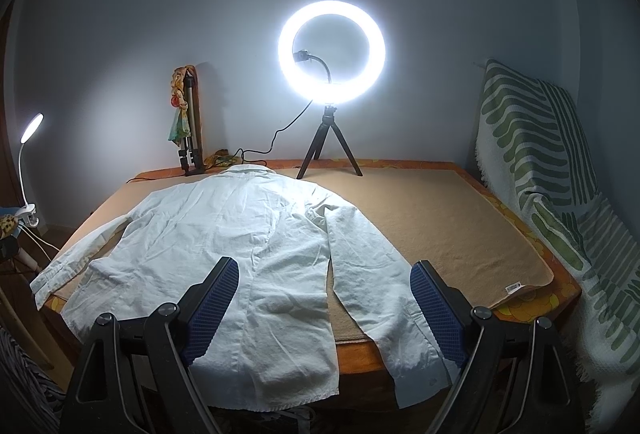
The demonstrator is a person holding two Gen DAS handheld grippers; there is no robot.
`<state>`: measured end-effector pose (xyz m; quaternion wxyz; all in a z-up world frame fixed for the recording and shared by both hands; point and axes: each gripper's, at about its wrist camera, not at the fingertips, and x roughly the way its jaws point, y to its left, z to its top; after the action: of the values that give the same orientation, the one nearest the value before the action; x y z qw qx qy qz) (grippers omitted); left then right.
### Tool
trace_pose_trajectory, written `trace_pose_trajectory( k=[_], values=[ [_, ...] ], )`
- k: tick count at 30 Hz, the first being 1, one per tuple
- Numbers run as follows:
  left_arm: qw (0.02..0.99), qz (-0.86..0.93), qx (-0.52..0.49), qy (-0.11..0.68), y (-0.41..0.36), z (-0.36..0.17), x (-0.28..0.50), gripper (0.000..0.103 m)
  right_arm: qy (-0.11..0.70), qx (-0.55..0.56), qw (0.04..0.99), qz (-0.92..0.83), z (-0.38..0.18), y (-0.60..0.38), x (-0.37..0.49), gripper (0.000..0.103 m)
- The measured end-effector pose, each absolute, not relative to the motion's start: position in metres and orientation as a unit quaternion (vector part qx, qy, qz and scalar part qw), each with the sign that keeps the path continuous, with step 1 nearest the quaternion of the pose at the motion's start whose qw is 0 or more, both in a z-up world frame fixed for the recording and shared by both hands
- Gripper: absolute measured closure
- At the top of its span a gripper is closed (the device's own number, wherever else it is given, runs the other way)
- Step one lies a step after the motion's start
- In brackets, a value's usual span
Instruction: Fold small clothes
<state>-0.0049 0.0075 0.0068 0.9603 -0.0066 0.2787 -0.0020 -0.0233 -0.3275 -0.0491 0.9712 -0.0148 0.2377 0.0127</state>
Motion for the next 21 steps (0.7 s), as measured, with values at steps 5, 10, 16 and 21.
trace_pose_trajectory(
  k=[5, 10, 16, 21],
  values=[
    [0.96, -0.002, -0.005, 0.28, 0.008, 0.006, -0.004, 0.003, 0.238, -0.014, 0.971, 0.013, -0.051, -0.327, -0.022, 0.013],
    [0.96, 0.0, -0.004, 0.279, 0.009, 0.004, -0.003, 0.003, 0.238, -0.017, 0.971, 0.014, -0.052, -0.325, -0.02, 0.013],
    [0.959, 0.002, -0.007, 0.282, 0.016, -0.001, 0.002, 0.003, 0.235, -0.019, 0.971, 0.024, -0.052, -0.319, -0.014, 0.013],
    [0.961, 0.021, -0.002, 0.275, 0.032, -0.004, 0.004, 0.003, 0.228, -0.014, 0.972, 0.052, -0.048, -0.311, -0.004, 0.015]
  ],
)
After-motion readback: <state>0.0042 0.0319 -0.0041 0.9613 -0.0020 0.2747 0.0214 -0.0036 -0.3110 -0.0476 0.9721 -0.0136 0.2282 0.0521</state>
